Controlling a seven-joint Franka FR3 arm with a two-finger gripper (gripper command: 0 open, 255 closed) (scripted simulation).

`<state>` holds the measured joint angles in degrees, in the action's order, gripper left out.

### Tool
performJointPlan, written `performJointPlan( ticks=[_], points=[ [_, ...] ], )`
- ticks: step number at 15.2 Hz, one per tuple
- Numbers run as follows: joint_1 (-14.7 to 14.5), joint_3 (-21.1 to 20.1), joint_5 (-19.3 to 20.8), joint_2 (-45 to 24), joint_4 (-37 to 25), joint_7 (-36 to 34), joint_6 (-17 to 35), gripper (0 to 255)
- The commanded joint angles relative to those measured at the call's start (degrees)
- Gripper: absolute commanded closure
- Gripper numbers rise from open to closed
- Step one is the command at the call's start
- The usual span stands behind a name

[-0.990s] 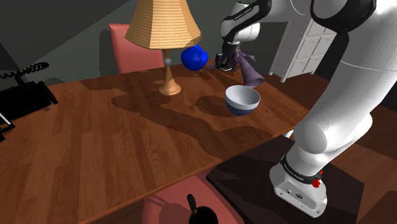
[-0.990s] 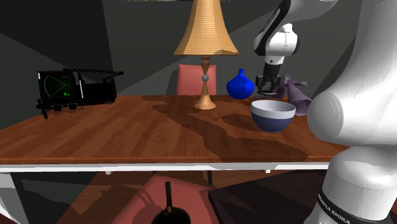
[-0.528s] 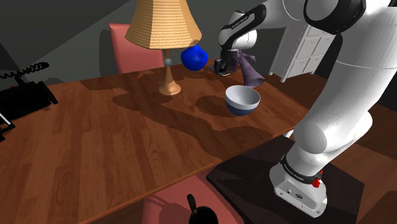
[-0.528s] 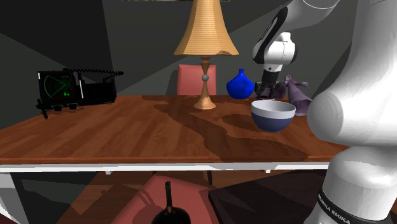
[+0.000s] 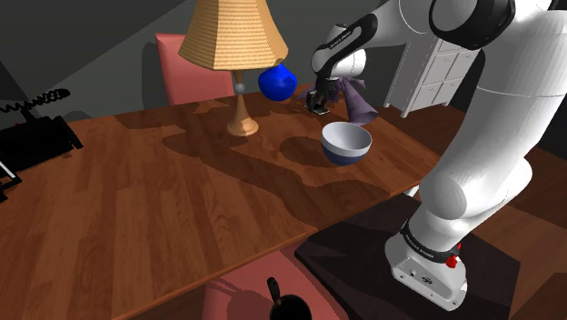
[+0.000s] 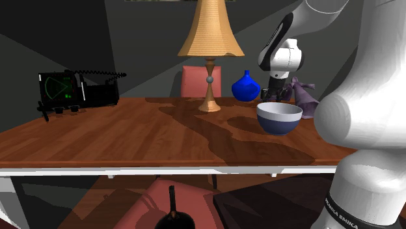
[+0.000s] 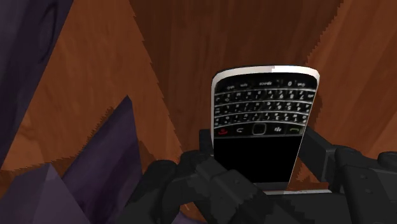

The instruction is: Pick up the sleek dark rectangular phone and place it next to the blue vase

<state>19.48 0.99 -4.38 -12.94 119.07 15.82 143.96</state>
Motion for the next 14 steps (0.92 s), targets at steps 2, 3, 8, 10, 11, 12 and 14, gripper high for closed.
performJointPlan(
  ticks=[2,3,8,10,11,12,14],
  points=[
    [0.0,0.0,0.0,-0.01,0.0,0.0,0.02,255],
    [0.0,0.0,0.0,-0.01,0.0,0.0,0.02,0],
    [0.0,0.0,0.0,-0.01,0.0,0.0,0.02,0],
    [0.03,0.13,0.28,2.99,-0.03,-0.19,-3.01,0],
    [0.05,0.19,0.41,4.42,-0.15,-0.28,-4.56,0],
    [0.06,0.24,0.51,5.51,-0.31,-0.35,-5.81,0],
    [0.07,0.23,0.52,5.52,-0.3,-0.35,-5.8,0]
  ],
)
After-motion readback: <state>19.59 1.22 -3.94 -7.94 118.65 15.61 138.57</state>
